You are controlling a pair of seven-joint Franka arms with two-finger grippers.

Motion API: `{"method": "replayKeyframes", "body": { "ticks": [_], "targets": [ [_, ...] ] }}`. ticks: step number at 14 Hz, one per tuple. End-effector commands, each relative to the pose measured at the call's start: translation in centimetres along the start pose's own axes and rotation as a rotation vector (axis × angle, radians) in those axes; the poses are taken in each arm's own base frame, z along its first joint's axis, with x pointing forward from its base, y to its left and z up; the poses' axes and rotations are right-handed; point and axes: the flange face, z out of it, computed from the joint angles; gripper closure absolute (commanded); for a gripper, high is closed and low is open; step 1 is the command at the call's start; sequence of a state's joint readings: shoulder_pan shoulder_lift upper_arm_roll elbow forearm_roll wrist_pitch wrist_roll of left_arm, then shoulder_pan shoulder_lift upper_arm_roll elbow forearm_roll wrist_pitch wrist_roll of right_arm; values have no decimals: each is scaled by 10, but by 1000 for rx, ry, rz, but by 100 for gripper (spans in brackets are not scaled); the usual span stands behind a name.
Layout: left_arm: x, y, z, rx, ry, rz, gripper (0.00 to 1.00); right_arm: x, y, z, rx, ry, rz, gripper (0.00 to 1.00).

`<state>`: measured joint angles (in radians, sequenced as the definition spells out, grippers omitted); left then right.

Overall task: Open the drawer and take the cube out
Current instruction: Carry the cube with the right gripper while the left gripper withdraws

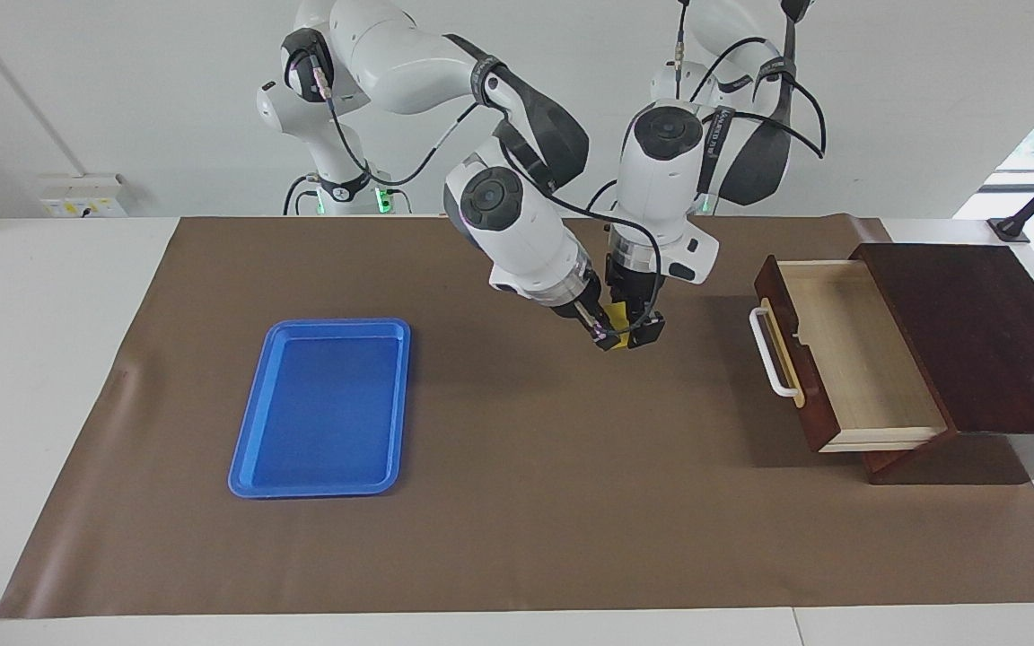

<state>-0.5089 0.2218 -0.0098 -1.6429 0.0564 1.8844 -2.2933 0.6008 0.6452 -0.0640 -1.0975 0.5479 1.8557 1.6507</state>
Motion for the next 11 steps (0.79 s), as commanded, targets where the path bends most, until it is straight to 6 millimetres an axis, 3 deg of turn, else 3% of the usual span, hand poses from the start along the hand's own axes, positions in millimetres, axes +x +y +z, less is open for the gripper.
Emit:
{"method": "replayKeyframes", "body": {
  "ticks": [1,2,5,9,11],
  "targets": [
    [29,18,-1,1,0,-3,0,7,-3,-7,3,12,-34,100],
    [38,23,2,5,4,15,0,8,-4,-12,9,9,-33,100],
    [67,31,16,27,19,95,0,40,-11,-47,54,-9,-45,100],
    [133,47,41,80,39,166,0,137,-21,-102,109,-70,-44,100],
    [159,53,50,70,31,201,0,201,-16,-130,117,-109,-47,100]
  ]
}}
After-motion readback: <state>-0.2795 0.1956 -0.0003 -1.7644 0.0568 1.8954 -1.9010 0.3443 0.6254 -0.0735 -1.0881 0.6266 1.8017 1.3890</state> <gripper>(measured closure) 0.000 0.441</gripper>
